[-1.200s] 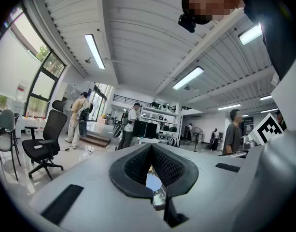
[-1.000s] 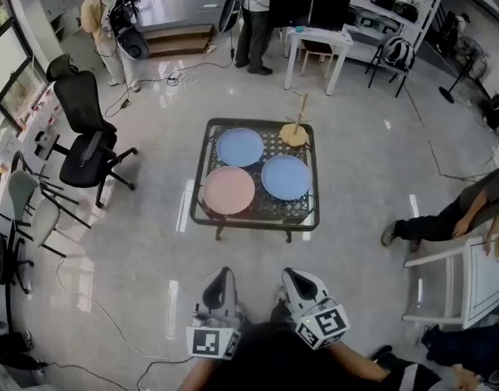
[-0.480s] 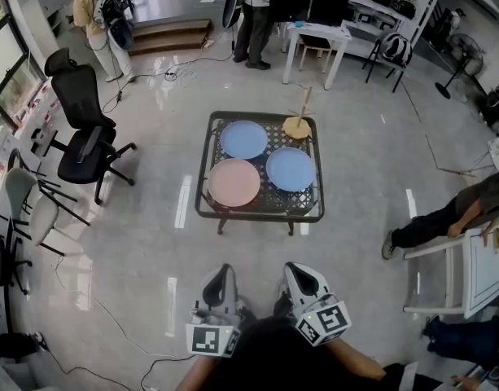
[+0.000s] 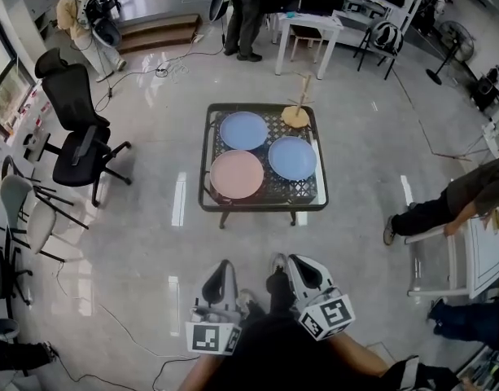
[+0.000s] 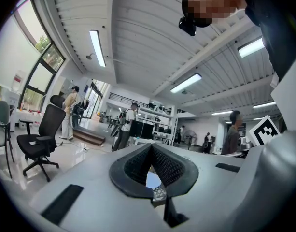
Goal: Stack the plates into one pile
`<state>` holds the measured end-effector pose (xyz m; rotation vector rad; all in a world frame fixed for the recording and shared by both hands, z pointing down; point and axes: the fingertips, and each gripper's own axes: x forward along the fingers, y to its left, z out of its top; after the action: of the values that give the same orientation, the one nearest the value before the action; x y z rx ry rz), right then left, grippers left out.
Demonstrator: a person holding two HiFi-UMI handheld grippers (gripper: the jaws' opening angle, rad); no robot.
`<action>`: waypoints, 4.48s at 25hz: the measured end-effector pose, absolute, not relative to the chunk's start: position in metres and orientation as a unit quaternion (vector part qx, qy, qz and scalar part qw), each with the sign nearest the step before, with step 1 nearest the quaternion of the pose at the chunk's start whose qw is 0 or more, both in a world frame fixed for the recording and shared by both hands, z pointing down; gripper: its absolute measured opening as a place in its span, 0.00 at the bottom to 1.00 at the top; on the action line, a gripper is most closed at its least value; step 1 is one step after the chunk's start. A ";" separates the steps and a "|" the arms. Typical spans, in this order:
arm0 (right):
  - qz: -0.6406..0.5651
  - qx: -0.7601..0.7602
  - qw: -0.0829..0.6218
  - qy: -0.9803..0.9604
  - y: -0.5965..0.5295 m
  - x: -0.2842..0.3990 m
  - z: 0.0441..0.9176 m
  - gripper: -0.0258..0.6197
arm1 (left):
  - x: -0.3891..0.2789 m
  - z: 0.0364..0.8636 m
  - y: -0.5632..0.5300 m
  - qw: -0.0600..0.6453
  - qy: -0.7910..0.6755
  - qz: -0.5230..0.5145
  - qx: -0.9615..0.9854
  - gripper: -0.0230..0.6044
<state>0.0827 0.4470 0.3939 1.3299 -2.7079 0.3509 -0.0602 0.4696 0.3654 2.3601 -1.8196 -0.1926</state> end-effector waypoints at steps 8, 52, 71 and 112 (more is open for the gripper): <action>0.116 0.432 0.049 -0.893 0.418 0.059 0.396 0.04 | -0.087 0.371 0.447 0.084 -0.618 -0.063 0.779 0.06; 0.162 0.513 0.065 -0.840 0.030 -0.010 0.423 0.04 | -0.158 0.389 0.032 0.138 -0.540 -0.010 0.830 0.06; 0.220 0.578 0.111 -0.778 -0.058 -0.021 0.495 0.04 | -0.189 0.468 -0.070 0.171 -0.461 0.080 0.867 0.06; 0.445 0.590 0.247 -0.626 -0.165 0.040 0.818 0.19 | -0.175 0.827 -0.190 0.389 -0.459 0.288 0.745 0.33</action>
<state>0.0402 -0.1655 0.8182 1.6096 -1.7074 1.2132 -0.1751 -0.1897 0.8275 1.8935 -1.1682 0.7310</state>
